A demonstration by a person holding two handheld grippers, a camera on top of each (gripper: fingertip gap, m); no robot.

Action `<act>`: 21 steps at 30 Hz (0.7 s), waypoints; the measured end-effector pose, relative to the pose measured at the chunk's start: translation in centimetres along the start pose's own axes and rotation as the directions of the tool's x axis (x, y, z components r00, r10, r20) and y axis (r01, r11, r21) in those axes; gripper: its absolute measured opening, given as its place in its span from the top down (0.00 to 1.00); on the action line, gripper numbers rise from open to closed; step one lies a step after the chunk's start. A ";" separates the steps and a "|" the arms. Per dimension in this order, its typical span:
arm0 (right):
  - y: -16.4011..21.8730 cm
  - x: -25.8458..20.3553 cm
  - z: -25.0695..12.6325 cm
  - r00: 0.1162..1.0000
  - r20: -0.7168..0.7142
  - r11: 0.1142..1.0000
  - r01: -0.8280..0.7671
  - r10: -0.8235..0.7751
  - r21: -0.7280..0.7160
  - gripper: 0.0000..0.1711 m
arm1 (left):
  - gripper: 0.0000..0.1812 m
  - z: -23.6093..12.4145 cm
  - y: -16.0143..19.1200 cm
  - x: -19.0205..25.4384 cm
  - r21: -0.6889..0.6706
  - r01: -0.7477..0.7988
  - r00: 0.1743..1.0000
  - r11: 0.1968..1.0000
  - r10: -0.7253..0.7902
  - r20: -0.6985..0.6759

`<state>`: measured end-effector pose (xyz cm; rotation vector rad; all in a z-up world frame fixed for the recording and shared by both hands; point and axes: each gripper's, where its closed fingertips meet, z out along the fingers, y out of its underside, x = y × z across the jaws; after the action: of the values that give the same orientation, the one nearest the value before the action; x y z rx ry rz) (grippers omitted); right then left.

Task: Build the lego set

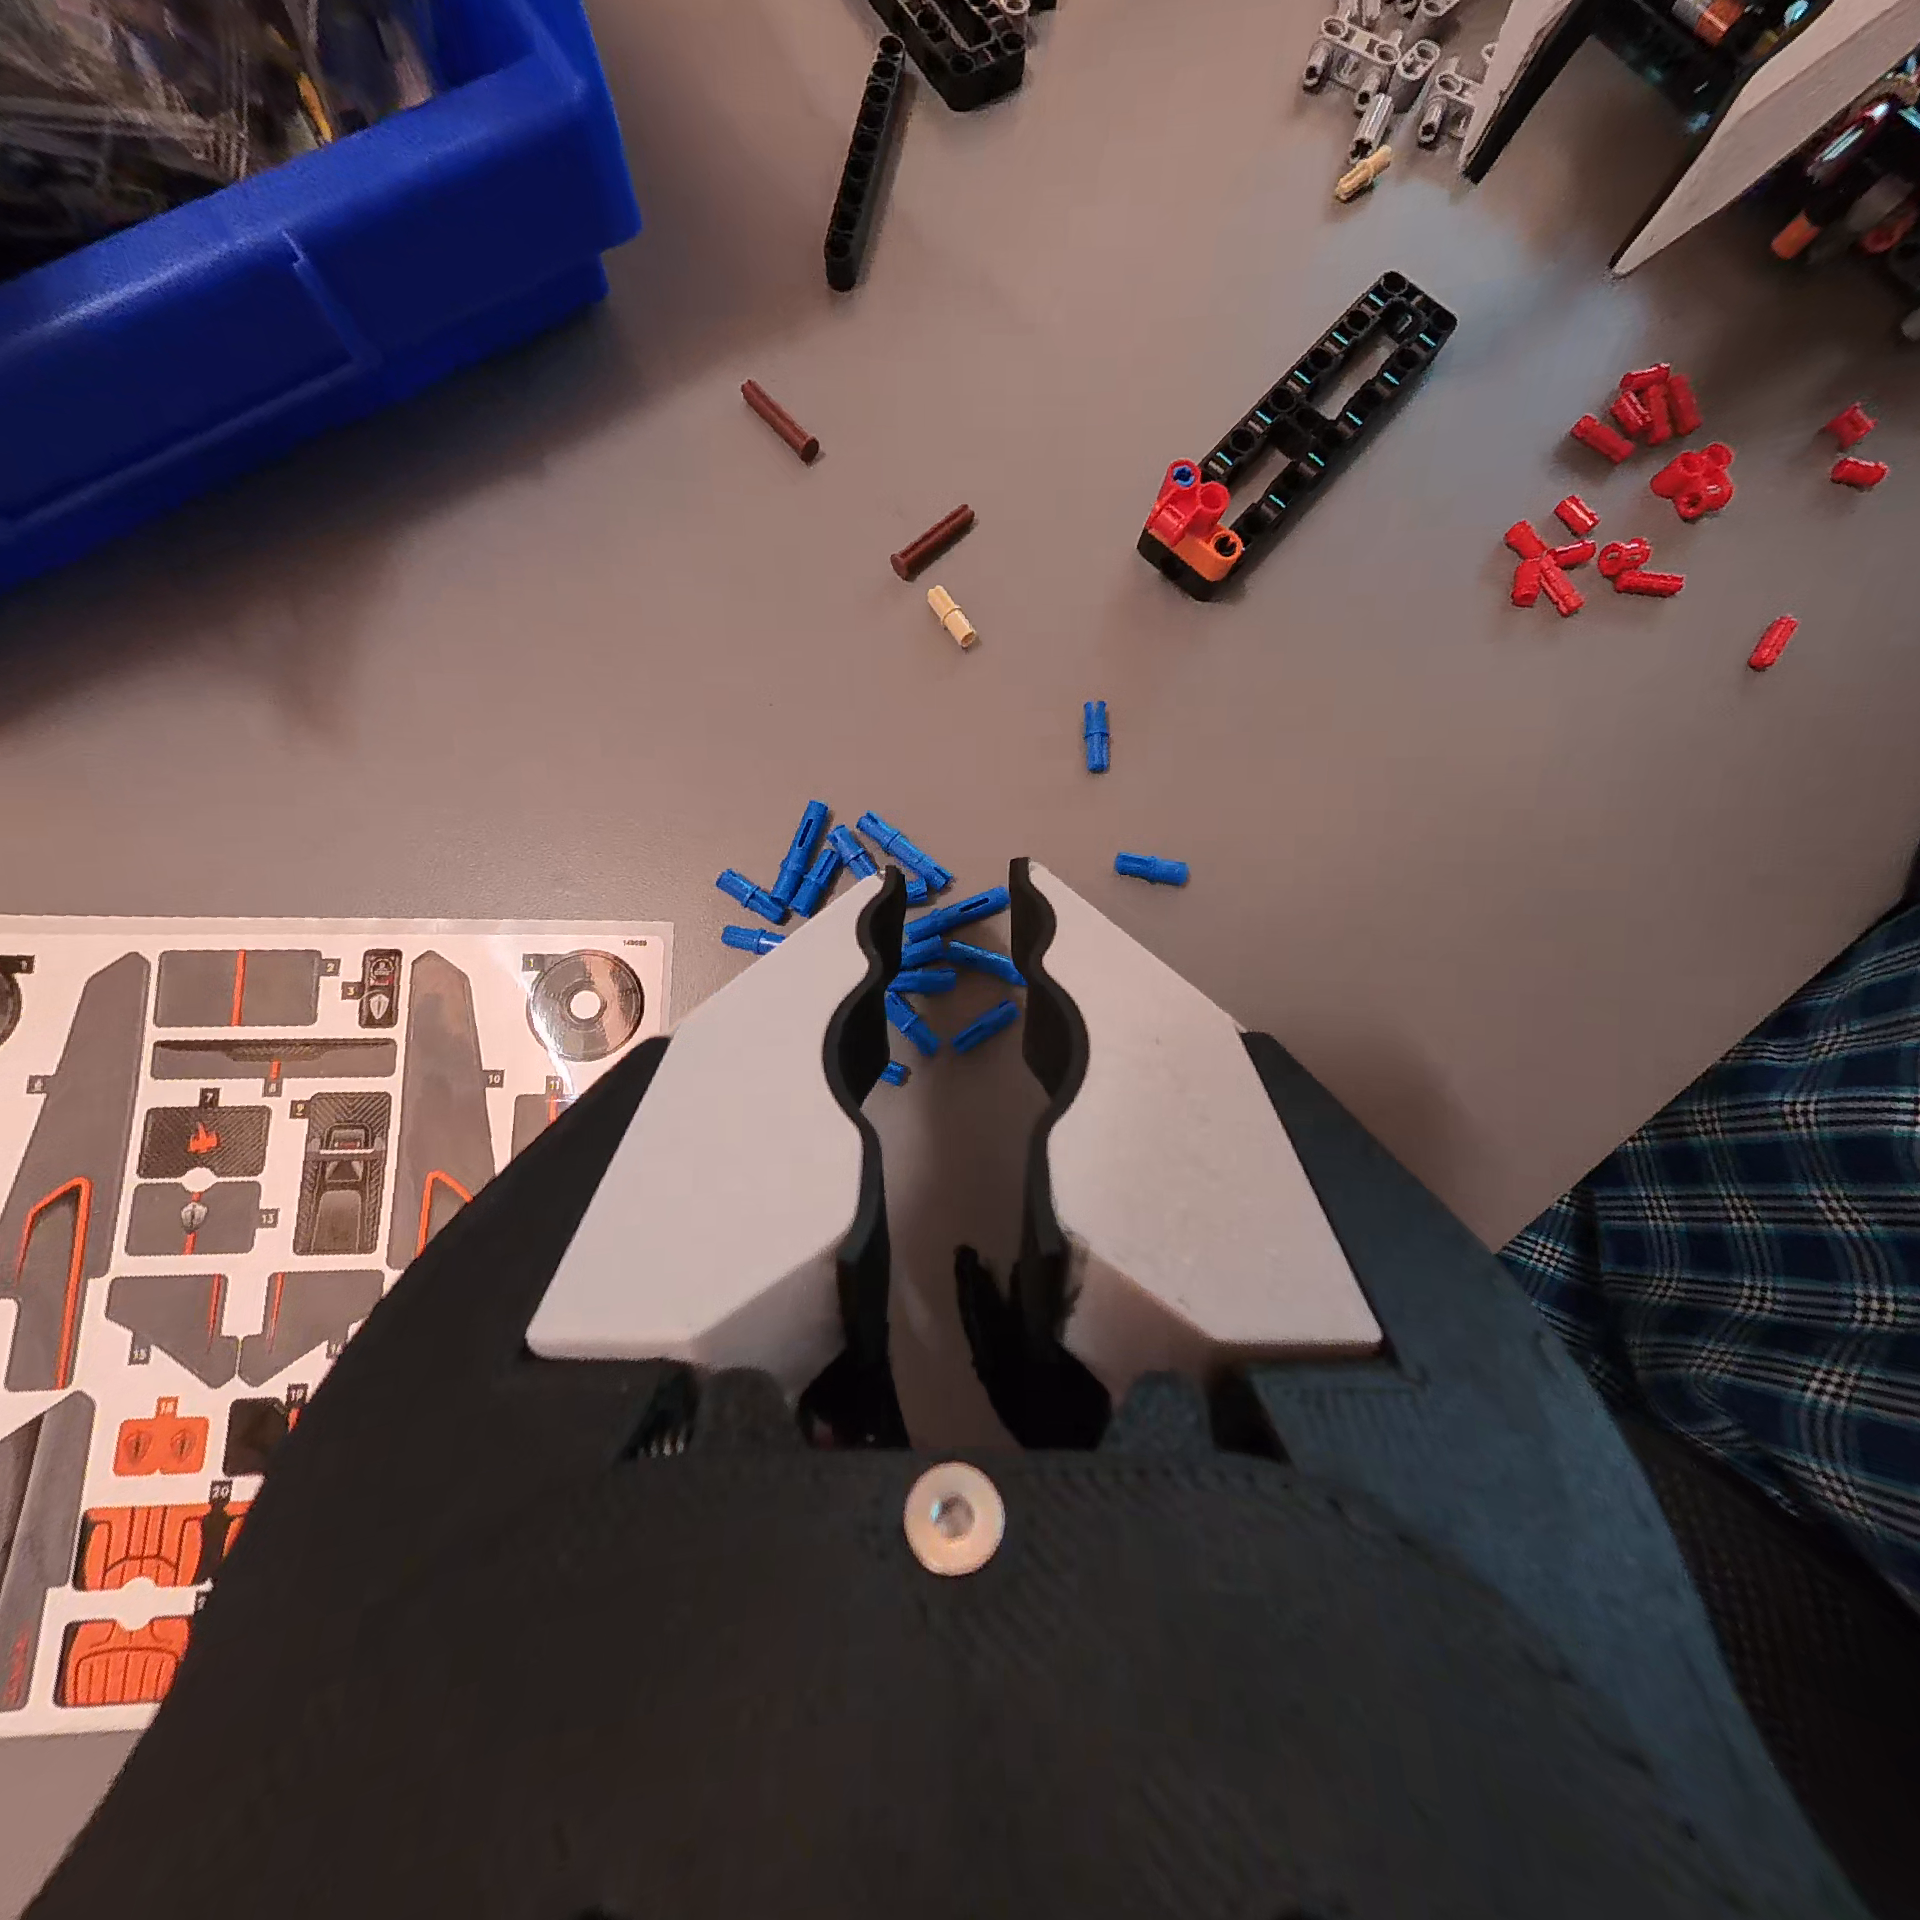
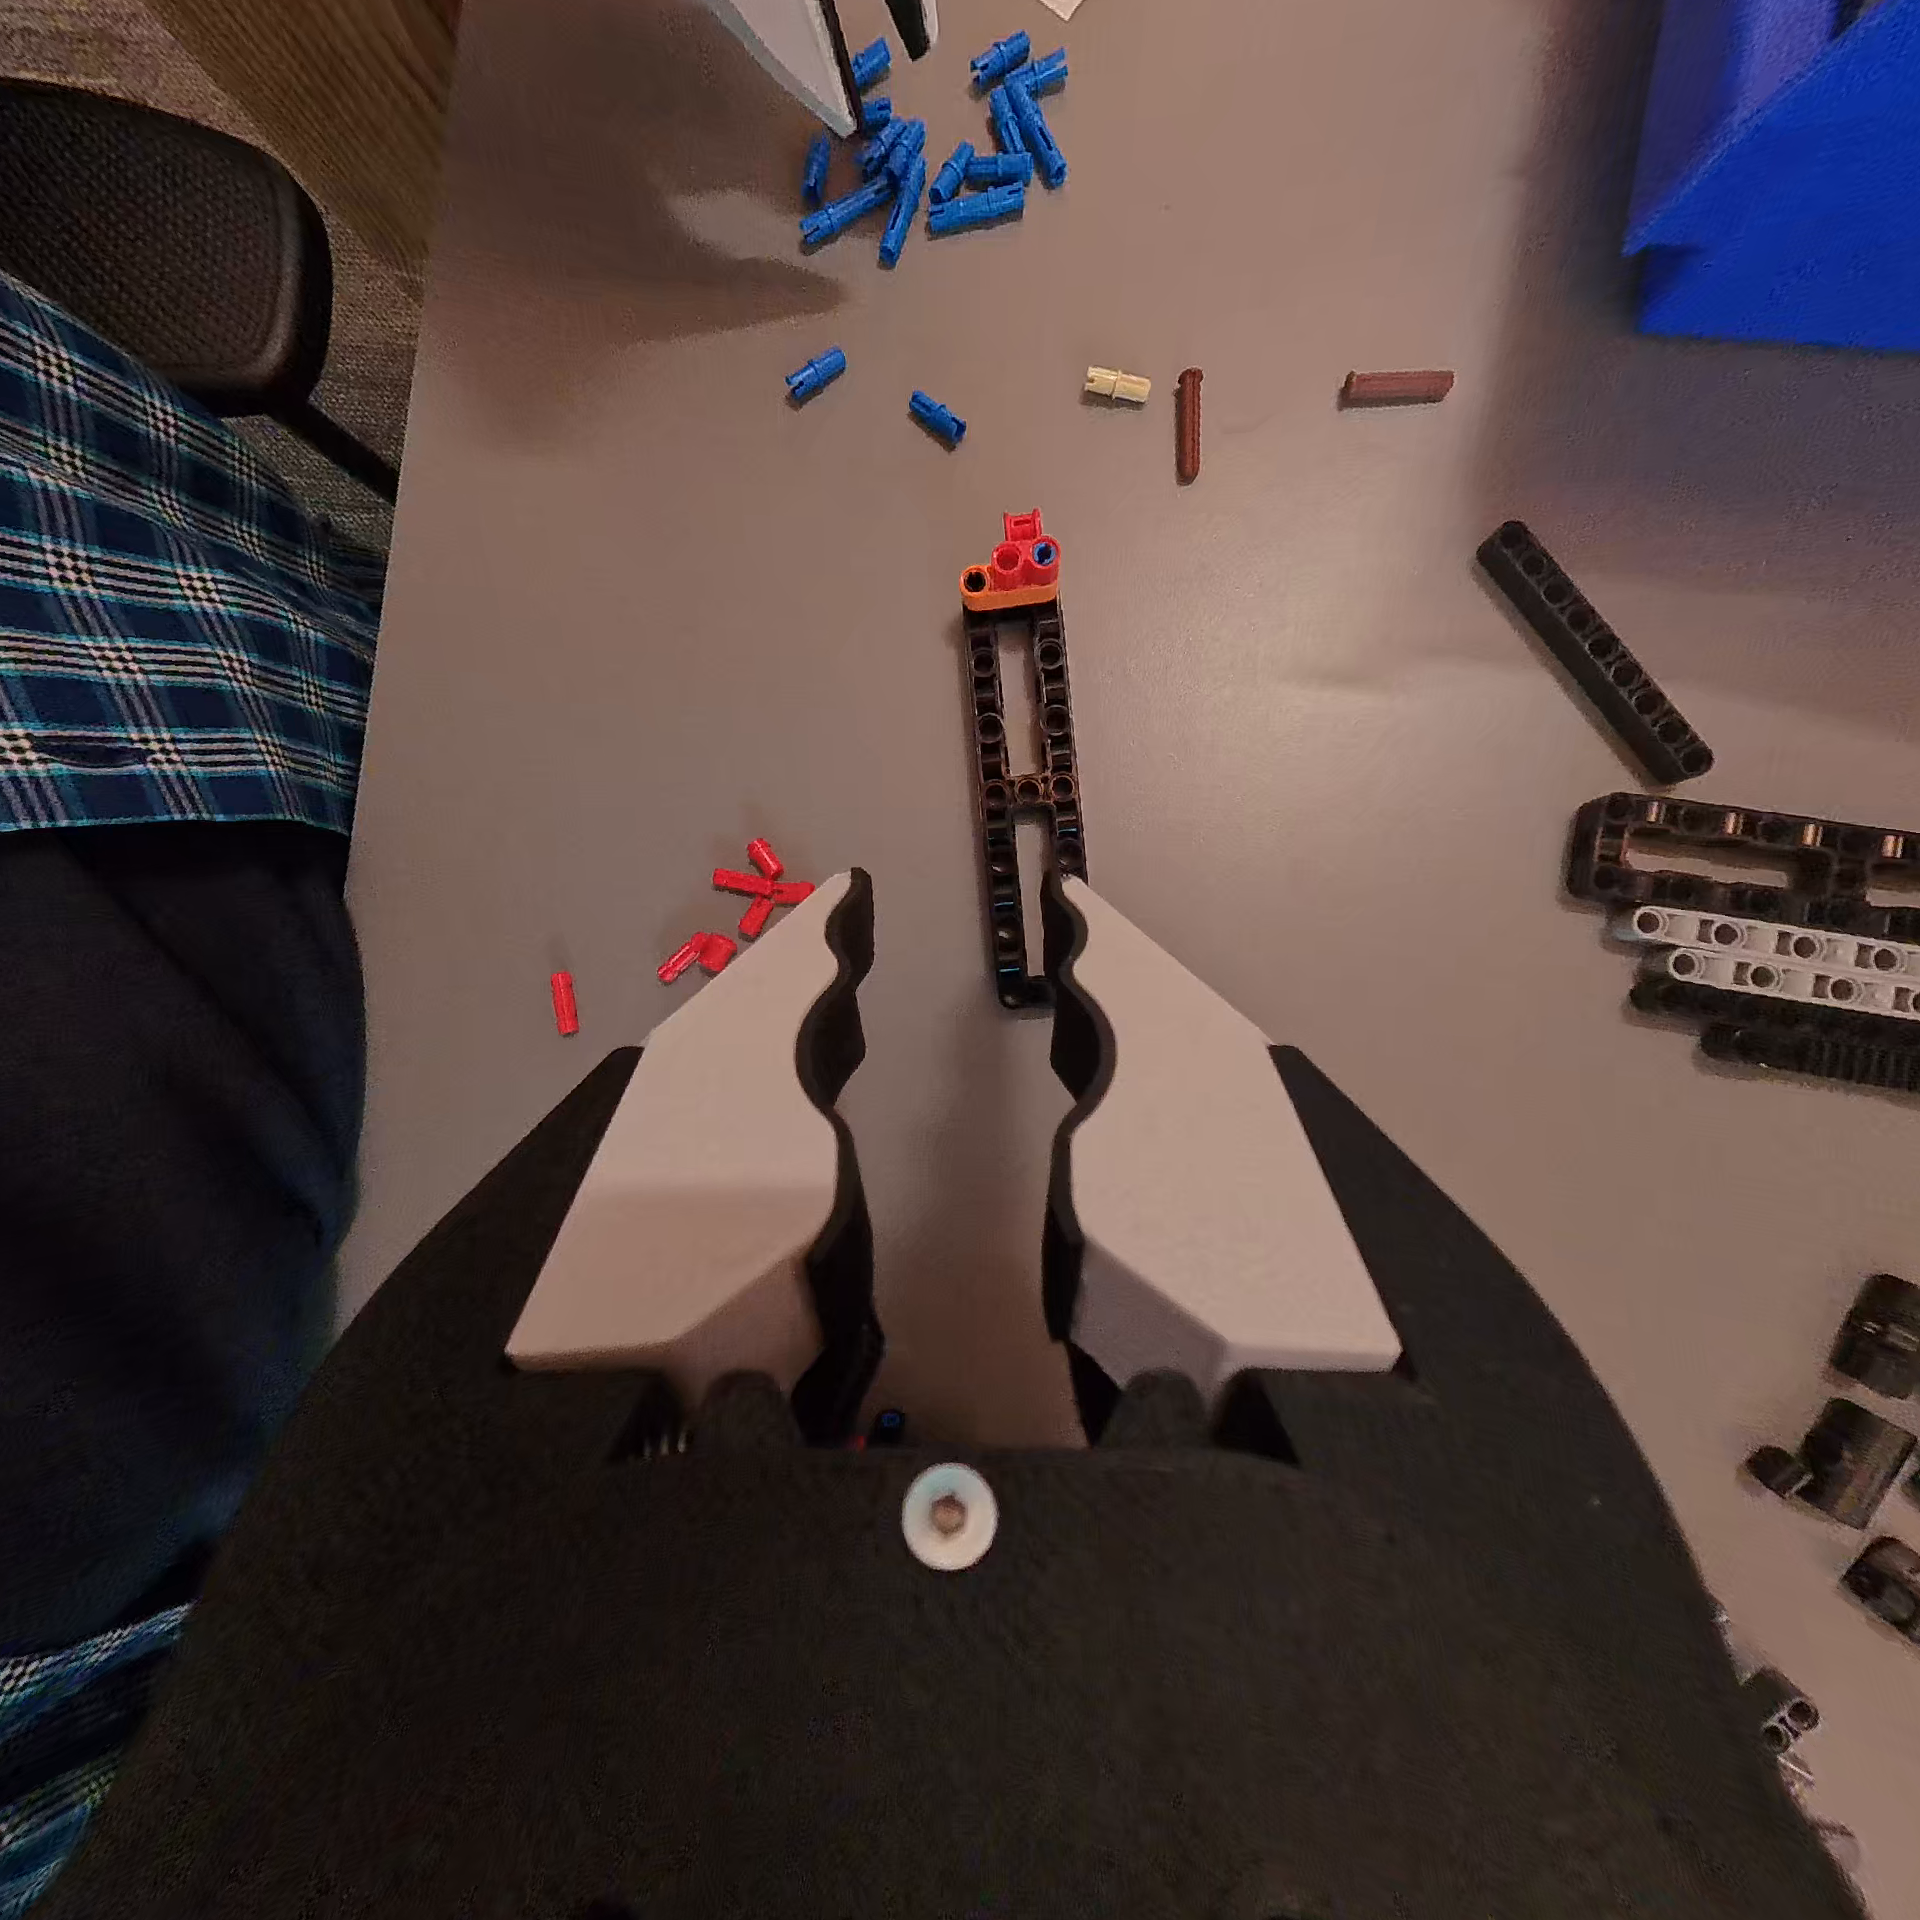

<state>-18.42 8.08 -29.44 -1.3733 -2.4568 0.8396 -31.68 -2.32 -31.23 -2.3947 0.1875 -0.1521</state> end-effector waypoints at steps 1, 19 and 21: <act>0.0 0.0 0.0 1.000 0.000 1.000 0.000 0.000 0.000 0.82 | 0.90 0.0 0.0 0.0 0.000 0.001 1.000 1.000 -0.001 0.001; -0.1 0.1 -0.3 1.000 -0.004 1.000 -0.001 0.001 0.008 0.83 | 0.89 -0.3 -0.1 0.2 0.009 0.001 1.000 1.000 -0.001 -0.014; -0.1 0.0 -0.4 1.000 -0.005 1.000 0.001 -0.001 0.009 0.83 | 0.89 -0.3 -0.2 0.5 0.011 -0.004 1.000 1.000 0.004 -0.025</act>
<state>-18.37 8.20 -29.04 -1.3699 -2.4466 0.8447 -31.19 -2.43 -30.86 -2.3822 0.2021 -0.1807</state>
